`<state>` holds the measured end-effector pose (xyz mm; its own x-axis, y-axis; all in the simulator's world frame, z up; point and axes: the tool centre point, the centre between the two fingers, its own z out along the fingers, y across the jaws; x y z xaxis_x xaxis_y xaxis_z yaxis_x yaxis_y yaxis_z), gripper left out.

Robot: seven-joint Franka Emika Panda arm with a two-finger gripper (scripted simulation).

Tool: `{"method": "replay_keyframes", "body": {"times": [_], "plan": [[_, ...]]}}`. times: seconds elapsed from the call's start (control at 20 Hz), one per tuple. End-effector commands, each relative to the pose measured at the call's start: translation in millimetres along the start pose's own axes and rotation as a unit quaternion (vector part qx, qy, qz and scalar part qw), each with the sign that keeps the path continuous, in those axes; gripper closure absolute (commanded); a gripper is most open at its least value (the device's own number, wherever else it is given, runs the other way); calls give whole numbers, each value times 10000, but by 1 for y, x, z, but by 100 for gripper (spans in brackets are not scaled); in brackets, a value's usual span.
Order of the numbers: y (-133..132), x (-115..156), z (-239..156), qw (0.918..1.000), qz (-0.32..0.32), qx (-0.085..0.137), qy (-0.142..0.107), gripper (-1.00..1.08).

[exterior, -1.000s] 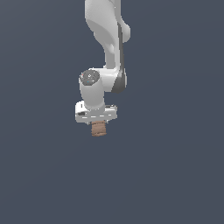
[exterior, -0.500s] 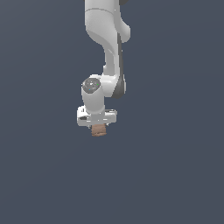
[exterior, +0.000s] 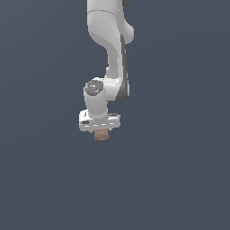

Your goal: Pick up the object and move it to a goal position.

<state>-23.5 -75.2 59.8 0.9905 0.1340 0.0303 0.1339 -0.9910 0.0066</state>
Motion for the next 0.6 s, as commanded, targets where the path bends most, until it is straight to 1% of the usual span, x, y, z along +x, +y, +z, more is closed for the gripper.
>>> {"method": "replay_keyframes", "body": {"times": [0.0,0.25,0.3,0.55], "plan": [[0,-11,17,9999,22,33,-152,108],[0,-11,17,9999,22,33,-152,108],[0,0,0,10000,3,-1,0,108],[1,-5,-2,10000,4,1,-6,108]]}}
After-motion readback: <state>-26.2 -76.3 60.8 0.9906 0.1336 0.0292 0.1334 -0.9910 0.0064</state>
